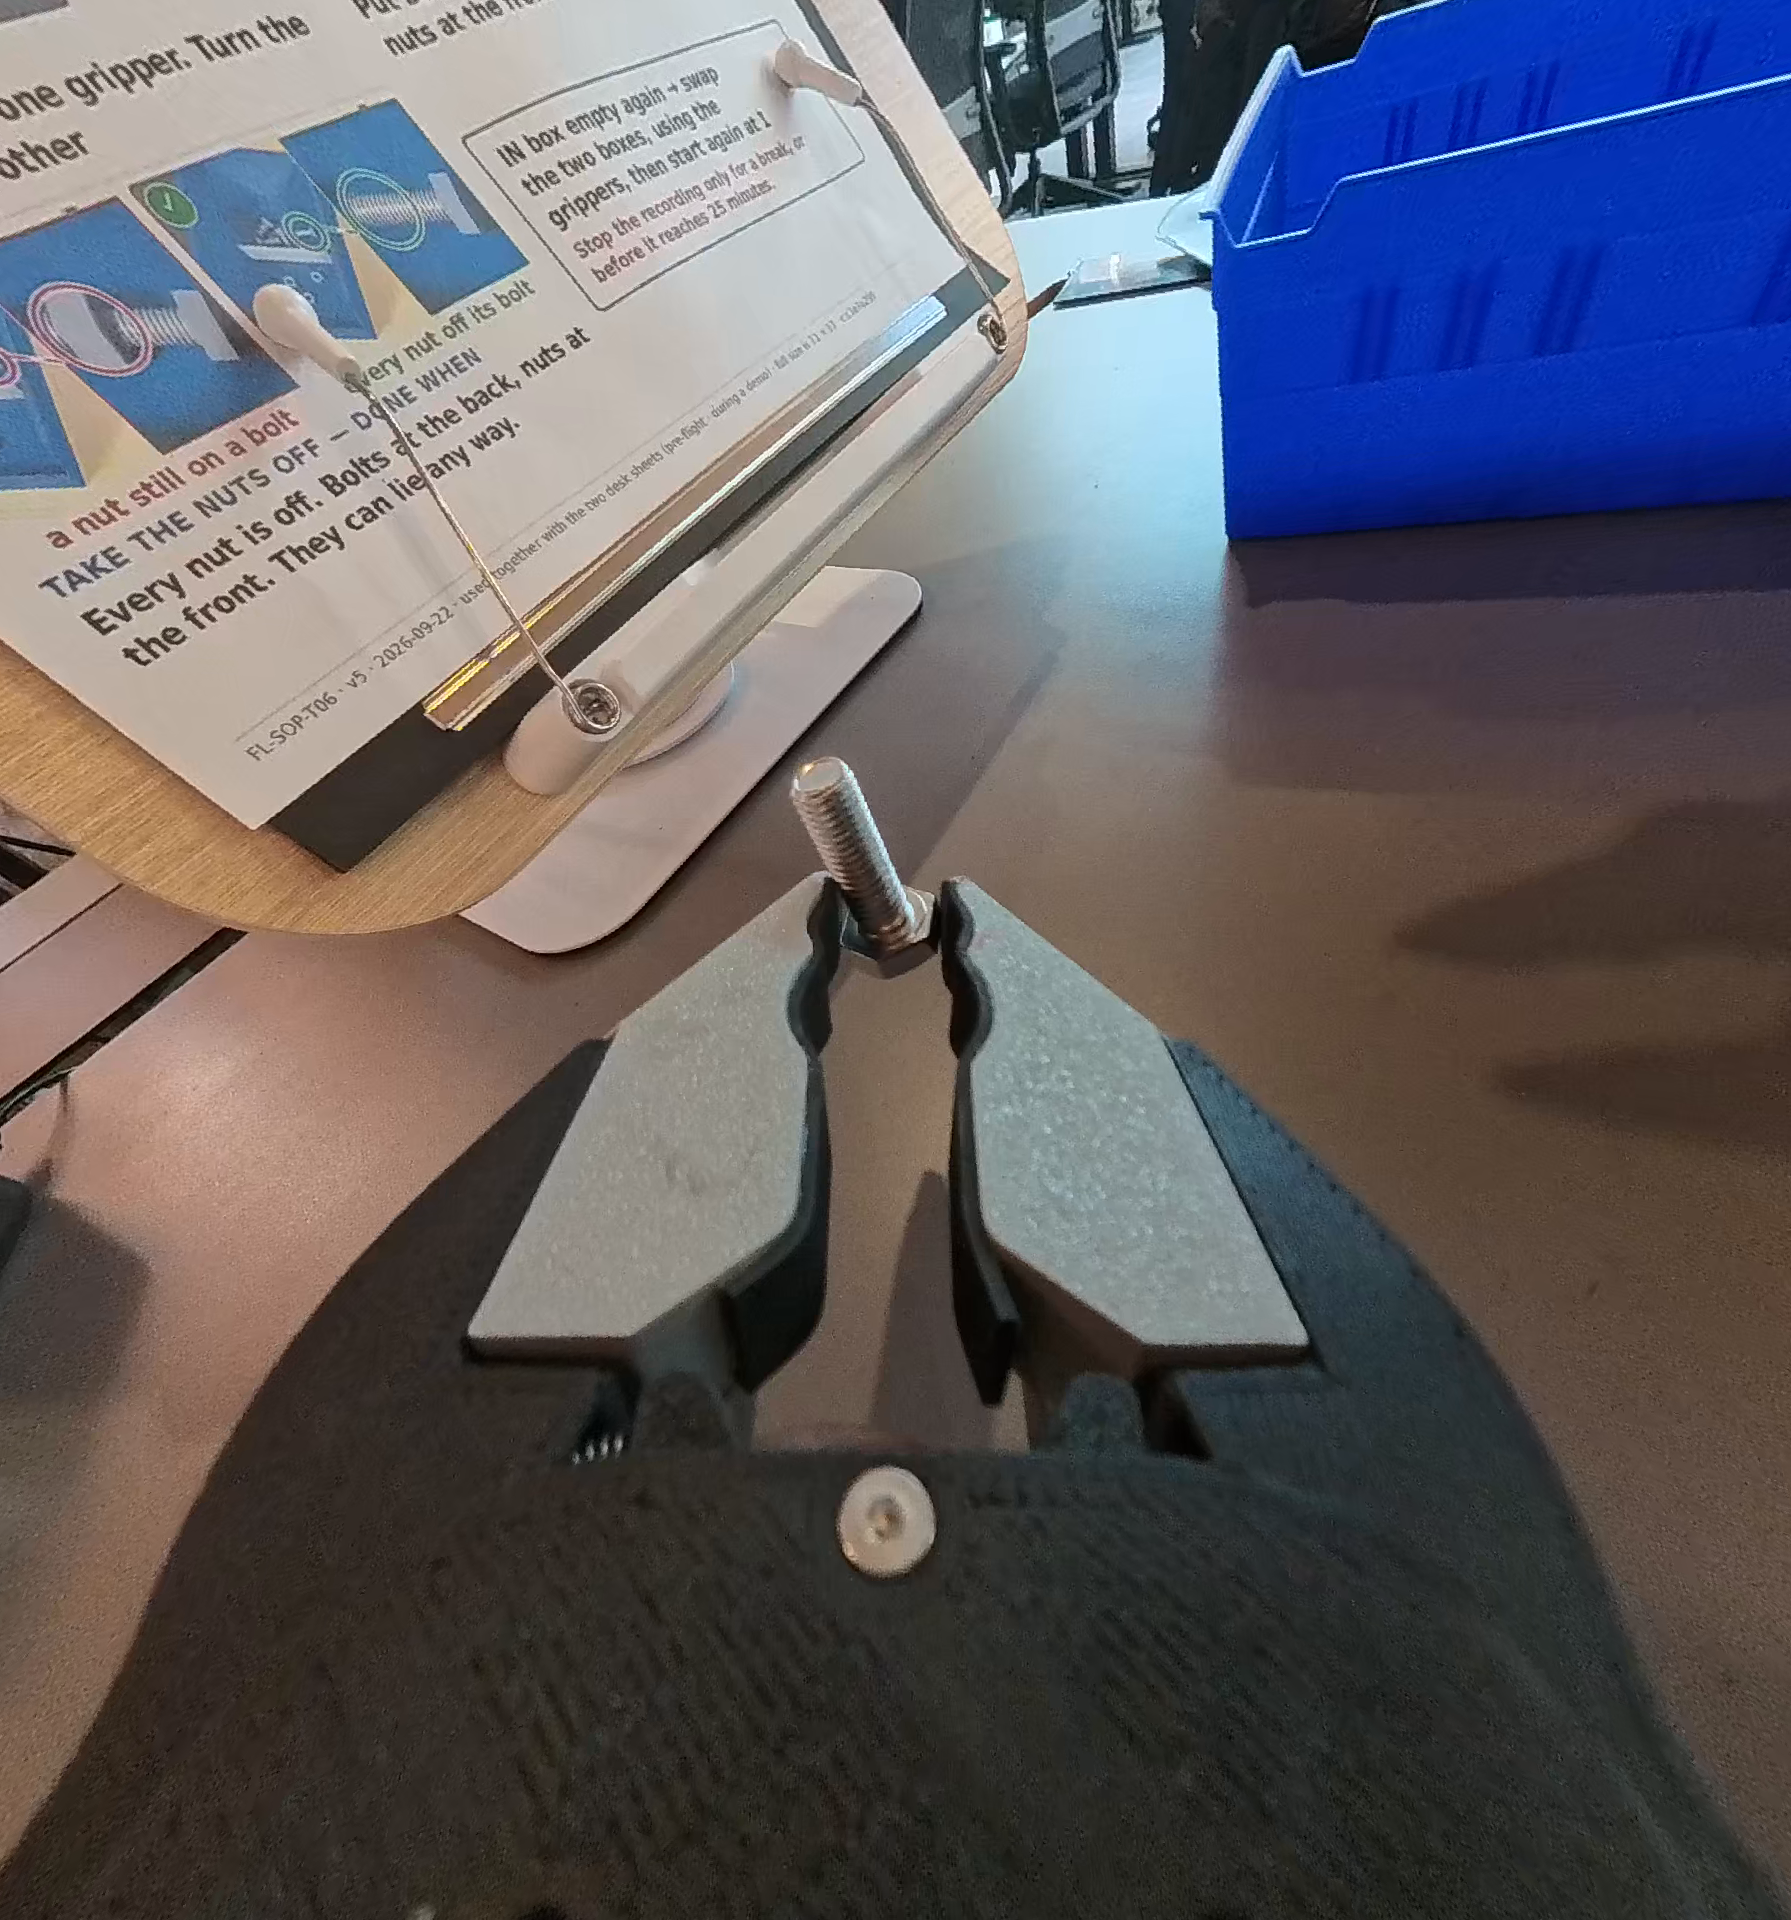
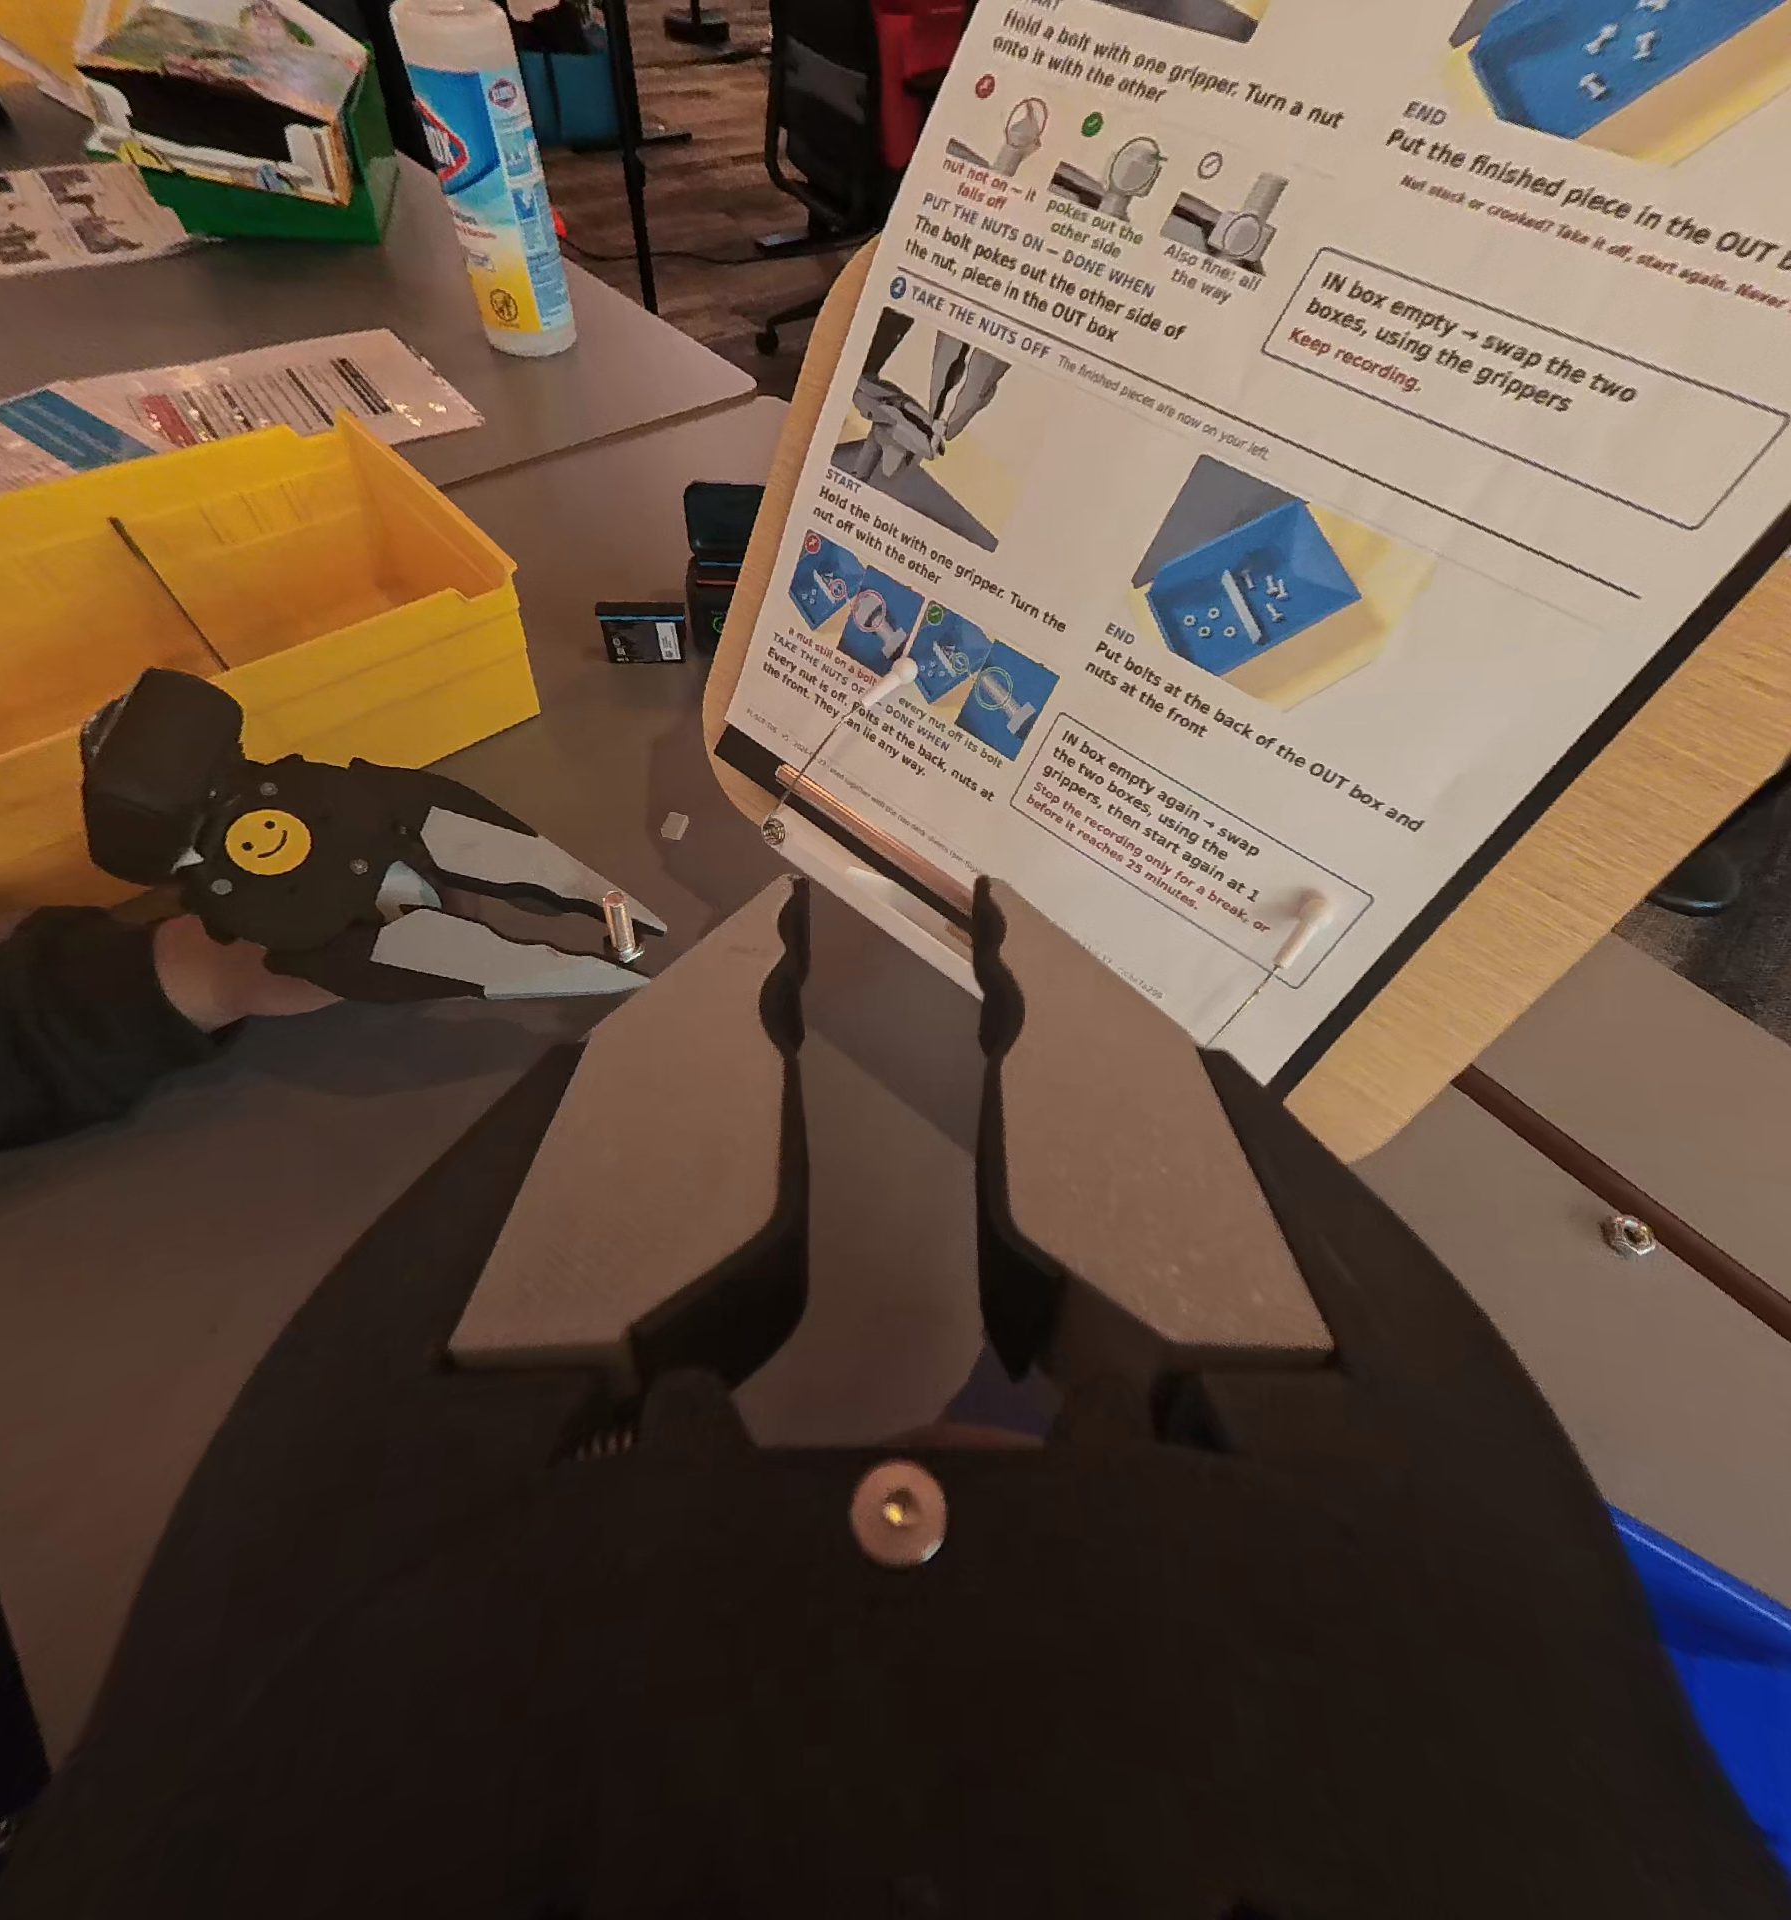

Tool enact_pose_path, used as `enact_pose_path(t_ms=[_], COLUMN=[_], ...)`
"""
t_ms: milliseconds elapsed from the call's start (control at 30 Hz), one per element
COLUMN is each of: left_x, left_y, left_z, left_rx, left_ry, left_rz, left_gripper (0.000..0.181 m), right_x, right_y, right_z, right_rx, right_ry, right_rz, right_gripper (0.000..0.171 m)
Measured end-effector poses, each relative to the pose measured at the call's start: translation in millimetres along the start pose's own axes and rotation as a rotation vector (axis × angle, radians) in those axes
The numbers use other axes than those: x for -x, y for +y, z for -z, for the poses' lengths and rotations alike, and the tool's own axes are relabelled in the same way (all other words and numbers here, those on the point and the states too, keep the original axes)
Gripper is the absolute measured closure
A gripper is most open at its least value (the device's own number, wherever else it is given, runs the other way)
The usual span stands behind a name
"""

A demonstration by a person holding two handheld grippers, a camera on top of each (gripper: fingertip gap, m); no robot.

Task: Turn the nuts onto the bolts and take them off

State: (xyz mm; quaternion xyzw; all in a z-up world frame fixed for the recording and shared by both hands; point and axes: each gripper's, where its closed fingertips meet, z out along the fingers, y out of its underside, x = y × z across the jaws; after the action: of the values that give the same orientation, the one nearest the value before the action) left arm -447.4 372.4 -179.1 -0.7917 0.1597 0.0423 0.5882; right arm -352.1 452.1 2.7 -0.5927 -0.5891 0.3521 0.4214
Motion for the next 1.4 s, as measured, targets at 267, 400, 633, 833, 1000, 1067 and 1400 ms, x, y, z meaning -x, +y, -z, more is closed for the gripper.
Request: enact_pose_path(t_ms=[267, 400, 633, 833, 1000, 1067, 1400], left_x=[1, 0, 1, -2, -3, -3, -6], left_y=[0, 0, 2, 4, 5, 6, 8], left_z=[0, 0, -1, -3, -4, -4, -6], left_rx=[0.000, 0.002, 0.012, 0.031, 0.040, 0.045, 0.065], left_ry=[0.000, 0.000, 0.000, 0.008, 0.012, 0.014, 0.025], left_rz=[0.007, 0.004, 0.015, 0.009, 0.007, 0.008, -0.003], left_gripper=[0.165, 0.164, 0.164, 0.164, 0.164, 0.164, 0.164], right_x=[-4, -7, -86, -200, -281, -302, -347], right_y=[-1, 3, 44, 78, 129, 148, 228], right_z=[7, 19, 56, 36, -16, -39, -94], right_rx=[-0.014, -0.004, 0.233, 0.380, 0.496, 0.543, 0.886], right_ry=[-0.003, 0.033, 0.229, 0.327, 0.322, 0.310, 0.389], right_rz=[-0.031, -0.014, -0.026, -0.156, -0.365, -0.442, -0.452], right_gripper=[0.143, 0.142, 0.138, 0.140, 0.142, 0.146, 0.147])
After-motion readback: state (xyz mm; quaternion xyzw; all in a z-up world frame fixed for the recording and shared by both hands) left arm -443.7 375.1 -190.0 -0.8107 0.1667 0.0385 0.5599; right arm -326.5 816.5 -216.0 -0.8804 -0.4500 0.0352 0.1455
